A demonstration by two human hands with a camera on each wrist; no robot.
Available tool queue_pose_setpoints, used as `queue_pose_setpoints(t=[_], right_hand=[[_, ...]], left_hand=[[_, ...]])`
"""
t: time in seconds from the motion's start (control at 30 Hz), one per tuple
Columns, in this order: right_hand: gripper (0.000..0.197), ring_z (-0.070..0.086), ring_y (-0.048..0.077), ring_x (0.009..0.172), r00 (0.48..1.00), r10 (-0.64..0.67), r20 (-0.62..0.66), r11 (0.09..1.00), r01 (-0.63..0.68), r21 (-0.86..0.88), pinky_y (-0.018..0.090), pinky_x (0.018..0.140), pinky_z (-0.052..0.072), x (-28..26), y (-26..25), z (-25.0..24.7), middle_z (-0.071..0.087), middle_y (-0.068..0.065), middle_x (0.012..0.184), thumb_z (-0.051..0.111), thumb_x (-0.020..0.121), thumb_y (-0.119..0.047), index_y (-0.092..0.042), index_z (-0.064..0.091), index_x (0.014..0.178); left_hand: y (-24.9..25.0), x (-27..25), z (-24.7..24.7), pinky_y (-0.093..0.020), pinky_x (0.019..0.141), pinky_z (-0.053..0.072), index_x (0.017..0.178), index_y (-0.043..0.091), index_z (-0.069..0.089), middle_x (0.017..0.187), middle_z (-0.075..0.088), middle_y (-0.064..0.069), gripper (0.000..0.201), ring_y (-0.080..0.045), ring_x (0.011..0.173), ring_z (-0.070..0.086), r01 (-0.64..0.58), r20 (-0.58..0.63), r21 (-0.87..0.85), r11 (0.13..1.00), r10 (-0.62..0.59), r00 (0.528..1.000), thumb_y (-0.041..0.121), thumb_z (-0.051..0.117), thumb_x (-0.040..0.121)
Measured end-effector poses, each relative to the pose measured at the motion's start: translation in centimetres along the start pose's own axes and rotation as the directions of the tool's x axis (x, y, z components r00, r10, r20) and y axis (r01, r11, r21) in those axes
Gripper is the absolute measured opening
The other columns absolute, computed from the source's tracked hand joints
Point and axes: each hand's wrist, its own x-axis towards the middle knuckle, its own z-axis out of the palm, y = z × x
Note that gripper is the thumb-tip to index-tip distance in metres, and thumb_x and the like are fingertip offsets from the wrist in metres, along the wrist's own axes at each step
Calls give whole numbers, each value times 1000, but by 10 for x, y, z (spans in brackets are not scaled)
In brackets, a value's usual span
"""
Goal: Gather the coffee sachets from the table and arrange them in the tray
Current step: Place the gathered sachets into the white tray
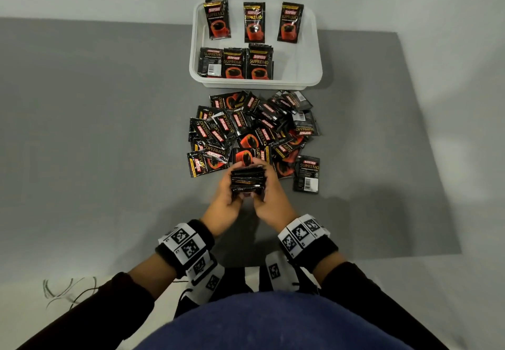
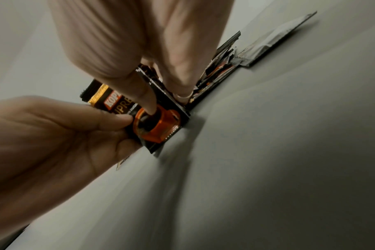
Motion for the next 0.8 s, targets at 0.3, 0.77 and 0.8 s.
queue_pose_setpoints(t=[0.3,0.77,0.8], right_hand=[[67,46,6,124,993,-110,-47,994,111,19,13,105,35,10,-35,-22,47,0,133,56,81,11,-11,31,140],[24,66,25,100,962,67,-264,997,-53,61,38,93,49,147,-146,-139,70,13,105,65,81,-8,-8,67,105],[24,65,27,100,963,89,-256,996,-84,31,38,93,49,156,-148,-146,69,15,106,63,82,-7,-5,67,105]], left_hand=[[42,12,-17,-40,103,44,133,3,36,124,54,-15,51,-25,117,53,-65,-30,52,997,66,997,-11,51,86],[166,185,-7,-46,97,48,118,-2,59,113,65,-20,36,-31,106,62,-29,-205,36,999,36,978,17,61,88],[167,197,-4,-45,95,49,114,-3,62,110,66,-22,33,-33,103,63,-21,-206,84,996,38,978,18,61,88]])
